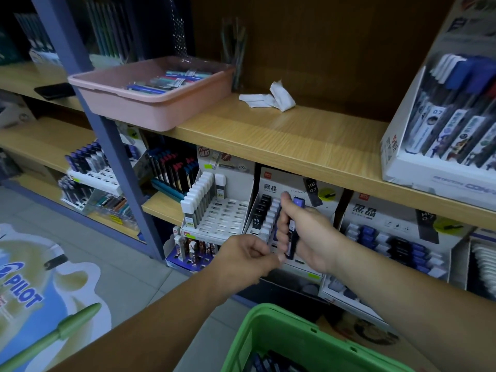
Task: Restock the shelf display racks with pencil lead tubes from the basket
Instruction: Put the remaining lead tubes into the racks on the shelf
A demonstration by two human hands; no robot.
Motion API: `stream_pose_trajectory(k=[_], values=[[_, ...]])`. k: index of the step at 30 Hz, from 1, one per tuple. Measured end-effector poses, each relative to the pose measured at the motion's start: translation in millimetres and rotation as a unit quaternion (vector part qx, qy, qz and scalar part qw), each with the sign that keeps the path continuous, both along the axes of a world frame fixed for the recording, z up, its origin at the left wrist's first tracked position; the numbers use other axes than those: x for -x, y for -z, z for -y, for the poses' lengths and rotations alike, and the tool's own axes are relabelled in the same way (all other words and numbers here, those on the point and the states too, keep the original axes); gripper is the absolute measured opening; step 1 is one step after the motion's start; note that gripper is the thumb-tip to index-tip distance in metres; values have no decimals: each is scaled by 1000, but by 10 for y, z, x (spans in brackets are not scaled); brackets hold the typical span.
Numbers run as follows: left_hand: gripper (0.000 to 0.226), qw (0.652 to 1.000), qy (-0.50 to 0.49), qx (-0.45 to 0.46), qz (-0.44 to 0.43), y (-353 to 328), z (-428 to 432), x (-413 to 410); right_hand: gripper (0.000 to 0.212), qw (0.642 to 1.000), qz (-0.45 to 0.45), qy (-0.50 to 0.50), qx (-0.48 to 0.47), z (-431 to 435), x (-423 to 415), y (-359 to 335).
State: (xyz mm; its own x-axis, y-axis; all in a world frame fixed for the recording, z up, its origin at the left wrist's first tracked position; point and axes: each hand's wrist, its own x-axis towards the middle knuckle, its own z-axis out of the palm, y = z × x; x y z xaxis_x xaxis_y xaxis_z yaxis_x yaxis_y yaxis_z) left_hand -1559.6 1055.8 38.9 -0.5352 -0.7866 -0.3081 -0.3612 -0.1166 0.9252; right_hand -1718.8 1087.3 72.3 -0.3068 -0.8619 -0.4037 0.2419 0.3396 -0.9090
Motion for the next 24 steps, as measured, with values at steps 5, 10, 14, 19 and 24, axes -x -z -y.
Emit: stream_pose_trajectory(k=[5, 10, 14, 19, 24], values=[[37, 988, -43, -104, -107, -149, -159, 201, 51, 991, 124, 33, 31, -75, 18, -91], [26, 997, 18, -41, -67, -128, -185, 201, 41, 997, 12, 71, 30, -121, 121, -44], [22, 997, 76, -10, -12, -89, -154, 110, 24, 992, -91, 84, 26, -136, 199, -14], [22, 998, 64, -24, -13, -95, -115, 10, 51, 999, -6, 27, -31, -191, 228, -36], [16, 994, -24, -74, -74, -143, -53, -41, 32, 991, 109, -48, -57, -195, 284, -50]])
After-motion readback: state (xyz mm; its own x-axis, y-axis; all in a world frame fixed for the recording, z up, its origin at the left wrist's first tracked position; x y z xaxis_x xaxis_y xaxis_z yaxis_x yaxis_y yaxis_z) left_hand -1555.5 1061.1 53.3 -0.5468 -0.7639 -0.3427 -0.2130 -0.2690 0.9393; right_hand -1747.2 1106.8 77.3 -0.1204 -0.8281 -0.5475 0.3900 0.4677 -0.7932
